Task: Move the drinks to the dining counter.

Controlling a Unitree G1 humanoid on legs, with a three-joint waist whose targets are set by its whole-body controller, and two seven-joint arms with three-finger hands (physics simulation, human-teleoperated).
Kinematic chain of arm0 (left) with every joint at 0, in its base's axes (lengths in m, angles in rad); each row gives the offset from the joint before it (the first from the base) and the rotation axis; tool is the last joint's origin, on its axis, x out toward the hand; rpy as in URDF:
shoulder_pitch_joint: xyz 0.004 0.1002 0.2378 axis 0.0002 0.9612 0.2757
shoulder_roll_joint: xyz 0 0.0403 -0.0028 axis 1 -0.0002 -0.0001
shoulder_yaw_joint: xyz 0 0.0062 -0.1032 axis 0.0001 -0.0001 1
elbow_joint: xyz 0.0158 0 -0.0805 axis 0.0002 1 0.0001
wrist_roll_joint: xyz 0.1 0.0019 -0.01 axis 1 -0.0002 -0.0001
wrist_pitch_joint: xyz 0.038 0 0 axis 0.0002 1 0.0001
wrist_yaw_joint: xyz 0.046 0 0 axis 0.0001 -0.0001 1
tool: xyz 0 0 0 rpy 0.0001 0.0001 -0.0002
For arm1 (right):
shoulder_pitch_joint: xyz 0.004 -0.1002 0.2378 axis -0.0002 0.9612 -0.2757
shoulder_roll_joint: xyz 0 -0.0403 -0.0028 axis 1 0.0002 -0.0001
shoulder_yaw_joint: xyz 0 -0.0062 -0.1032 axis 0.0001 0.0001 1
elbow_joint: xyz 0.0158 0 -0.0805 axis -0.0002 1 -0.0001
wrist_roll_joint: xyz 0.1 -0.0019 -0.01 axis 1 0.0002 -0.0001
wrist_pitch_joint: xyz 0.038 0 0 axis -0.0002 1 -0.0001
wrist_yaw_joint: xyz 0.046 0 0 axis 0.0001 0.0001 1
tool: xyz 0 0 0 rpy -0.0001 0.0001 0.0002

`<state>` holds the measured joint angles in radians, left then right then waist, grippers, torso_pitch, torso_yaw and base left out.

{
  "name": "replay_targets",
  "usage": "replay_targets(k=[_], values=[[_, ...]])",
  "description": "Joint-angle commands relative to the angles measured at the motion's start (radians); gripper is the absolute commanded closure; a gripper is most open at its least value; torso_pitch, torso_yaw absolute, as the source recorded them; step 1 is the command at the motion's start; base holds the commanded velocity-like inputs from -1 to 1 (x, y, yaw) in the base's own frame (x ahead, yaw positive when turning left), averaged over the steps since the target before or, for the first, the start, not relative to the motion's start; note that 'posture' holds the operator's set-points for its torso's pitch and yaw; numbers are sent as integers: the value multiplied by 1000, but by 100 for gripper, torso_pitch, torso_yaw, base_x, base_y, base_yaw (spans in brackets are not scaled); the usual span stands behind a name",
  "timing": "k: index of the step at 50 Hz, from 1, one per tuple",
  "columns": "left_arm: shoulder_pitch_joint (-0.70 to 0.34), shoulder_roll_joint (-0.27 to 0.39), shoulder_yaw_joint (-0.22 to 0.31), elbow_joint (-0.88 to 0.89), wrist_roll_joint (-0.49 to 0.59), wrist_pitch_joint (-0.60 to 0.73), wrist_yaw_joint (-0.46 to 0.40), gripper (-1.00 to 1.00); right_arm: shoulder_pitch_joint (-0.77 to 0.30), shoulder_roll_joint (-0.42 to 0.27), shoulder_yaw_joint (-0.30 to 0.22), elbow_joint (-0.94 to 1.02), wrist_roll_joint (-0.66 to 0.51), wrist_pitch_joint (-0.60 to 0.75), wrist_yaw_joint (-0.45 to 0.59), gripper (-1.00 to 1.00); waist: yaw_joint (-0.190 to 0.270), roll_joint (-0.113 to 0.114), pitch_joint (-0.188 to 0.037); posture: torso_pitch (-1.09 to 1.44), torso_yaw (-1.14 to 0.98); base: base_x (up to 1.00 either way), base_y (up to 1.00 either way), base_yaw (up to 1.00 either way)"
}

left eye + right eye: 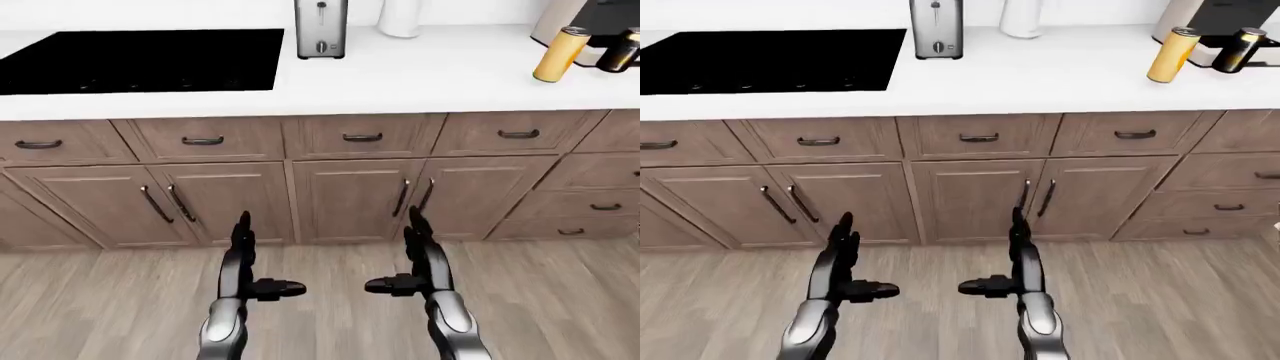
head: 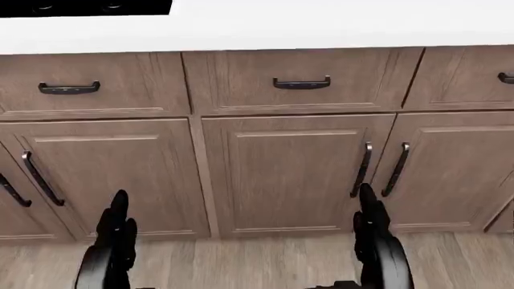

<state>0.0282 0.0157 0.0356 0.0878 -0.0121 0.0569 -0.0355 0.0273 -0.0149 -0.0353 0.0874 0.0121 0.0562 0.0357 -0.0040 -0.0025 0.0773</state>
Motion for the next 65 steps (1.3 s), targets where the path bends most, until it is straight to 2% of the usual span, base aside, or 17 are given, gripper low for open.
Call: replay_targets(k=[1,3,5,7,14,16,18,21,28,33,41,44,49,53,55,56,65], values=[[-38,21,10,-264,-20,130,-11,-100,-63,-26,13,-270,-47,112,-11,-100,-2,-8,-1,0,0,0,0,0],[-55,23,19,-341,-21,206,-11,-100,-89,-29,5,-358,-72,195,-4,-100,11,-2,-69,0,0,0,0,0],[-77,32,3,-411,-2,277,-33,-100,-122,-37,-7,-438,-79,267,8,-100,9,-6,-24,0,0,0,0,0],[-143,38,19,-496,6,383,-28,-100,-173,-43,-23,-532,-82,377,15,-100,12,-7,-70,0,0,0,0,0],[-340,86,64,-624,-7,608,-34,-100,-338,-86,-56,-633,-91,564,35,-100,11,-2,-104,0,0,0,-1,0],[-381,110,73,-629,-4,645,-41,-100,-378,-96,-66,-644,-88,596,38,-100,14,12,-90,0,0,0,-37,0],[-415,127,81,-642,-2,682,-51,-100,-408,-106,-72,-651,-84,617,35,-100,9,69,-73,0,0,3,-90,0],[-440,138,87,-669,-2,720,-58,-100,-439,-118,-82,-656,-75,632,29,-100,15,77,-80,0,0,3,-90,0],[-523,172,111,-662,-1,762,-60,-100,-496,-149,-100,-645,-51,654,18,-100,30,23,-61,0,0,4,-88,0],[-539,180,111,-651,6,761,-55,-100,-525,-164,-109,-629,-38,655,11,-100,38,-89,-88,0,0,3,-88,0],[-558,175,102,-632,15,756,-40,-100,-527,-168,-113,-643,-16,656,-5,-100,12,-6,-39,0,0,4,-87,0],[-544,170,100,-638,17,750,-32,-100,-522,-168,-119,-652,-7,659,-13,-100,19,58,-60,0,0,3,-87,0],[-548,176,107,-652,16,769,-31,-100,-520,-175,-122,-669,1,674,-16,-100,26,63,-76,0,0,4,-87,0],[-560,174,99,-637,18,764,-23,-100,-525,-182,-125,-685,8,692,-17,-100,33,0,-49,0,0,3,-87,0],[-555,172,92,-642,21,766,-26,-100,-525,-185,-124,-687,10,692,-16,-100,18,-126,-85,0,0,3,-87,0],[-554,171,96,-648,19,771,-27,-100,-524,-186,-123,-687,10,690,-14,-100,23,-46,-50,0,0,3,-86,0],[-549,180,105,-660,29,771,-33,-100,-538,-193,-136,-718,16,715,-11,-100,27,-2,-43,0,0,8,-77,0]])
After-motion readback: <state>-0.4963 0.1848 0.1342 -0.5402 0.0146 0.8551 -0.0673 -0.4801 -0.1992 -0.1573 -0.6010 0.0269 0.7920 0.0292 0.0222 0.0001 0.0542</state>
